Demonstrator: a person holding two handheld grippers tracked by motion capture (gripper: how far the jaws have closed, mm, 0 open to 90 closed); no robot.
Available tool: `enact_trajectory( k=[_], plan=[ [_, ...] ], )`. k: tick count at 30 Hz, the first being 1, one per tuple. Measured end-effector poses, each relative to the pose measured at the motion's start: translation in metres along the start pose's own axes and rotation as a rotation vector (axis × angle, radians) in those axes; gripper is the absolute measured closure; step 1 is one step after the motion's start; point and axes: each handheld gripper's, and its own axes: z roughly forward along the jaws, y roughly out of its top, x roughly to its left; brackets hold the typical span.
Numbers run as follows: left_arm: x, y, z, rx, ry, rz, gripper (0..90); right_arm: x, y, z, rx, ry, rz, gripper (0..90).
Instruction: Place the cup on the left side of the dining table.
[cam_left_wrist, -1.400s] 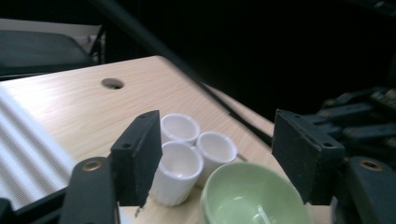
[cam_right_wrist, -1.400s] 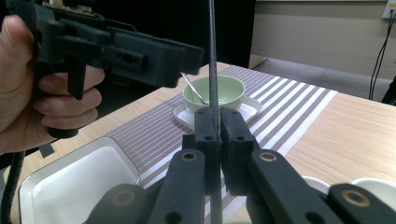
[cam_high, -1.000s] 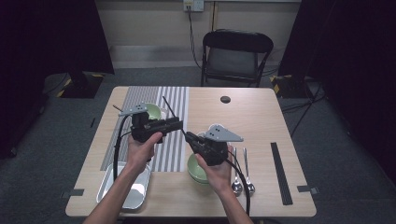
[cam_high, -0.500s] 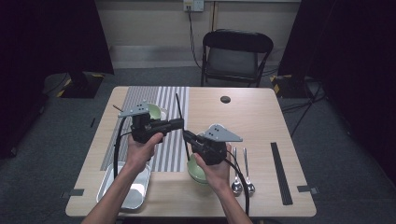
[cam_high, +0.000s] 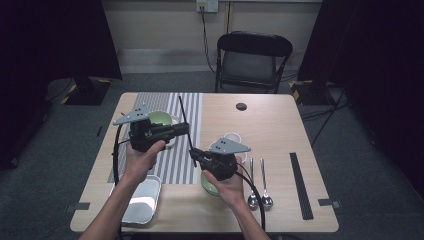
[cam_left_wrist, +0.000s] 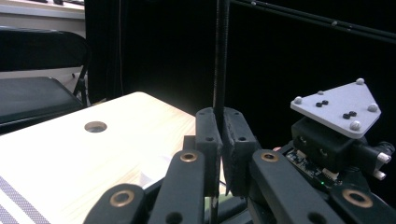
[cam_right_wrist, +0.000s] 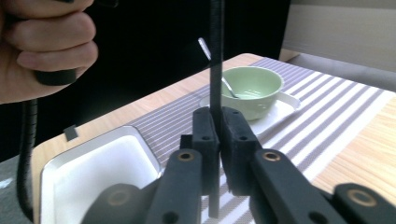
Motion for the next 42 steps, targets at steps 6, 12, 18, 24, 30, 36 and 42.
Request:
enact_trajectory(
  k=[6, 12, 18, 24, 30, 36, 42],
  plan=[
    [0.002, -0.010, 0.004, 0.021, 0.021, -0.003, 73.4, 0.005, 0.006, 0.002, -0.005, 0.014, -0.005, 86.6],
    [-0.002, -0.012, 0.005, 0.022, -0.005, 0.010, 85.7, 0.007, 0.007, 0.004, -0.007, 0.030, -0.001, 79.5],
    [0.002, -0.003, -0.004, 0.001, -0.008, 0.014, 85.8, 0.005, -0.003, 0.005, 0.011, 0.036, 0.009, 70.7],
    [0.000, 0.004, -0.006, -0.007, -0.018, 0.019, 85.7, 0.007, -0.006, 0.011, 0.041, 0.052, 0.006, 69.3],
    [-0.001, 0.004, -0.007, 0.003, -0.016, 0.044, 80.9, 0.010, -0.005, 0.015, 0.045, 0.062, -0.005, 85.8],
    [-0.001, -0.014, -0.004, 0.051, -0.007, 0.057, 77.5, 0.007, 0.003, 0.009, 0.012, 0.058, 0.007, 85.9],
    [-0.001, -0.024, 0.004, 0.079, -0.023, 0.057, 84.4, 0.009, 0.008, 0.011, 0.018, 0.066, -0.002, 85.7]
  ],
)
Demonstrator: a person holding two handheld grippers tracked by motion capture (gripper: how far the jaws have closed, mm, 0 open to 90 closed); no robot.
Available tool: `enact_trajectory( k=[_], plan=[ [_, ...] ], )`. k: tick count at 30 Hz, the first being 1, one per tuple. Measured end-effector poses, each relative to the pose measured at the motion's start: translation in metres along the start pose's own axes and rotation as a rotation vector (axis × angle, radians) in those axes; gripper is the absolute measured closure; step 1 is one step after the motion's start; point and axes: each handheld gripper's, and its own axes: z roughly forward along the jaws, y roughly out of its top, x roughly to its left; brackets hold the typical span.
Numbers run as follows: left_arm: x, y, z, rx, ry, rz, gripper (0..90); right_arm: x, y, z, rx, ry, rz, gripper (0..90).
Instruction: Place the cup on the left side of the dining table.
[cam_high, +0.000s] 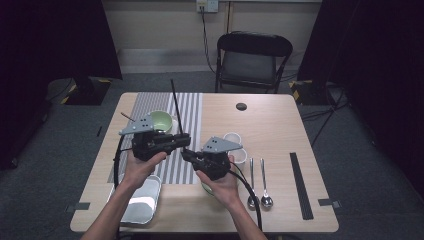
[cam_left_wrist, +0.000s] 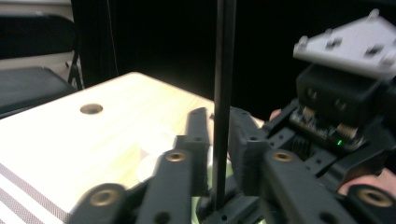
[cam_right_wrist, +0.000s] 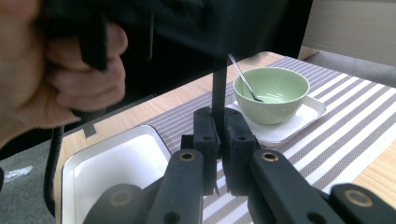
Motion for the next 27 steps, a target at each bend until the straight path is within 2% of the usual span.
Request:
enact_trajectory(
  k=[2, 4, 7, 9, 12, 14, 15, 17, 18, 20, 22, 26, 27],
  plan=[
    [0.001, 0.000, -0.002, -0.001, 0.000, 0.001, 85.0, 0.000, -0.001, 0.000, 0.001, 0.007, -0.002, 84.4],
    [0.004, 0.000, -0.004, -0.006, 0.002, -0.005, 85.3, -0.002, -0.002, -0.001, 0.017, 0.002, 0.004, 67.6],
    [0.010, -0.003, -0.011, -0.005, 0.019, -0.008, 85.3, -0.003, -0.005, -0.007, 0.035, -0.008, 0.001, 60.8],
    [0.013, -0.007, -0.014, 0.002, 0.032, -0.003, 85.3, -0.005, -0.005, -0.015, 0.030, -0.009, 0.001, 60.9],
    [0.015, -0.018, -0.015, 0.003, 0.047, -0.021, 85.3, -0.006, 0.002, -0.028, 0.010, -0.018, -0.010, 61.3],
    [0.016, -0.028, -0.015, 0.010, 0.037, -0.039, 85.3, -0.006, 0.009, -0.032, -0.008, -0.017, -0.015, 61.7],
    [0.016, -0.032, -0.014, 0.022, 0.043, -0.031, 85.3, -0.006, 0.013, -0.033, -0.013, -0.012, -0.022, 62.4],
    [0.015, -0.038, -0.013, 0.028, 0.030, -0.034, 85.3, -0.004, 0.021, -0.031, -0.027, -0.006, -0.031, 62.6],
    [0.015, -0.040, -0.013, 0.036, 0.040, -0.023, 85.2, -0.003, 0.025, -0.029, -0.036, -0.002, -0.035, 62.6],
    [0.016, -0.043, -0.013, 0.056, 0.023, -0.011, 85.2, 0.001, 0.032, -0.025, -0.076, -0.004, -0.037, 62.2],
    [0.016, -0.048, -0.012, 0.062, 0.031, -0.009, 85.2, 0.004, 0.039, -0.018, -0.088, -0.005, -0.045, 62.1],
    [0.014, -0.052, -0.009, 0.078, 0.022, -0.001, 85.2, 0.007, 0.051, 0.000, -0.067, 0.026, -0.050, 61.9],
    [0.014, -0.052, -0.009, 0.065, 0.006, -0.009, 85.2, 0.007, 0.053, 0.004, -0.063, 0.019, -0.048, 62.5]
  ],
)
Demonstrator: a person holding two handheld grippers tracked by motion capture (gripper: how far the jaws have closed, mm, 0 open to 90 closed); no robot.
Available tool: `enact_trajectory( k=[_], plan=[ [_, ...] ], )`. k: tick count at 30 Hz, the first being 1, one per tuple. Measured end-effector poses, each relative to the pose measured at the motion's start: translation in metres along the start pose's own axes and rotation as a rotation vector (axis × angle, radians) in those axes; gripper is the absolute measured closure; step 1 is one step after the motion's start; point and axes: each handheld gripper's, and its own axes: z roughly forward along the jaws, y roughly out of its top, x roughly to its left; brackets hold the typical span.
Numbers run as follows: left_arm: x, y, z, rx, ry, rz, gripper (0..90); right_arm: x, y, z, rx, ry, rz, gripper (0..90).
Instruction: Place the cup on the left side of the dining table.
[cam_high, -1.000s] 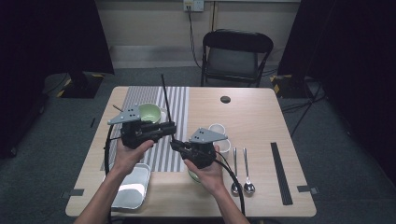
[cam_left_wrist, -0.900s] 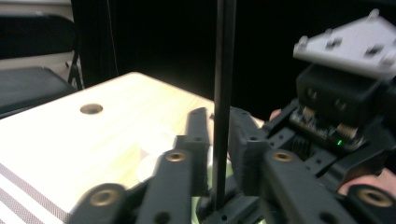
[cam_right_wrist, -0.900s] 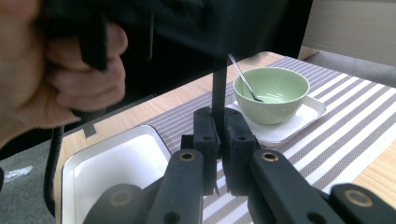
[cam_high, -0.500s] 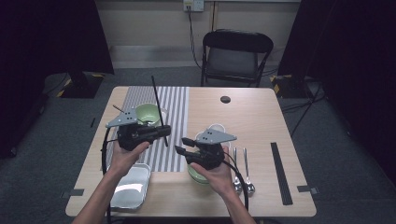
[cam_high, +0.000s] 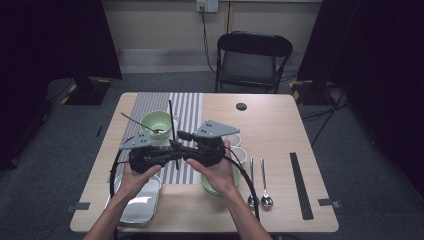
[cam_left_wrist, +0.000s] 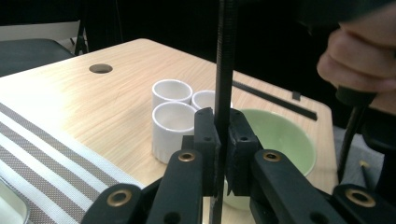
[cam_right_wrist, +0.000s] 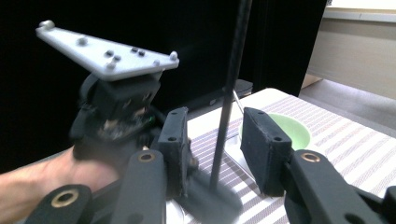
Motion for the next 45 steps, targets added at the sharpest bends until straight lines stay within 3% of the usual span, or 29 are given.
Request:
enact_trajectory(
  k=[5, 13, 28, 38, 42, 45],
  plan=[
    [-0.003, 0.000, 0.002, 0.010, 0.005, 0.018, 85.1, -0.004, 0.002, 0.010, 0.007, 0.007, 0.008, 83.5],
    [-0.004, -0.001, 0.002, -0.007, 0.005, 0.021, 84.6, -0.007, 0.005, 0.011, -0.021, 0.028, 0.027, 86.4],
    [-0.003, -0.004, 0.005, -0.011, -0.004, 0.011, 84.8, -0.008, 0.009, 0.009, -0.055, 0.028, 0.041, 86.3],
    [0.001, -0.009, 0.004, 0.023, -0.001, 0.011, 85.3, -0.008, 0.007, 0.011, -0.029, 0.025, 0.012, 65.2],
    [0.001, -0.010, 0.002, 0.015, 0.025, 0.014, 85.4, -0.010, 0.010, 0.009, -0.045, 0.018, 0.007, 66.0],
    [0.000, -0.011, 0.002, 0.020, 0.018, 0.004, 85.4, -0.014, 0.011, 0.008, -0.049, 0.000, 0.007, 66.8]
  ],
)
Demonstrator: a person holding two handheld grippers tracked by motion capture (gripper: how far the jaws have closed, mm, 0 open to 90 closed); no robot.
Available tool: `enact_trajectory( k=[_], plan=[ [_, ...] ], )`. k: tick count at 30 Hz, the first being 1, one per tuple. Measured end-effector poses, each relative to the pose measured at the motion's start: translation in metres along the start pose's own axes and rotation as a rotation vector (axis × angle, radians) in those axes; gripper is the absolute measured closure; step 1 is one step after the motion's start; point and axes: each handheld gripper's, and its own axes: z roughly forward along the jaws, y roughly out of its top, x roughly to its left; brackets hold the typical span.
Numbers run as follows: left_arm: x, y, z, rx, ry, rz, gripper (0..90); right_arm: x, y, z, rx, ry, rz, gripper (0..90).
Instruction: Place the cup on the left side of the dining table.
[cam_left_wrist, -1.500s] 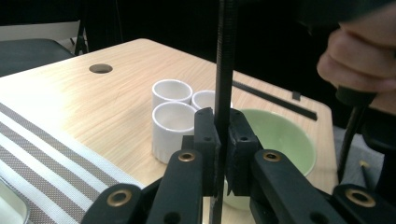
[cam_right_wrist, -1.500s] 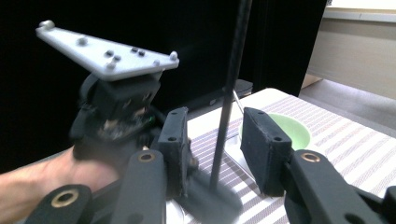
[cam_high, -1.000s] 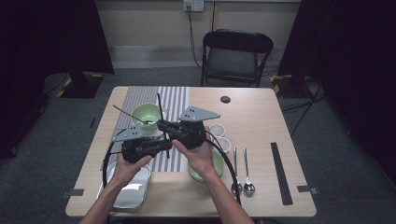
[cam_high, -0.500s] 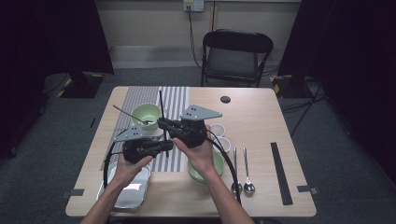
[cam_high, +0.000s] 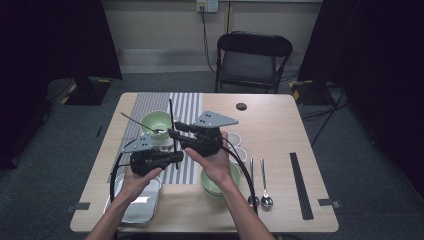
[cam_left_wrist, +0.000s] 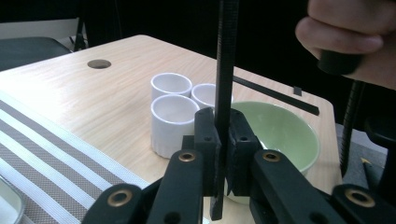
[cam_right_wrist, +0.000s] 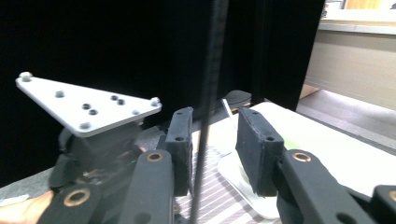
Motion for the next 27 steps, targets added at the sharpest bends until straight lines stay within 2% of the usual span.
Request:
enact_trajectory(
  k=[12, 27],
  plan=[
    [0.003, -0.001, -0.003, 0.000, 0.010, -0.008, 85.6, -0.018, -0.007, -0.006, 0.010, -0.037, 0.029, 68.8],
    [0.006, 0.000, -0.009, -0.020, 0.010, -0.029, 85.7, -0.034, -0.013, -0.009, 0.029, -0.081, 0.049, 57.3]
  ],
)
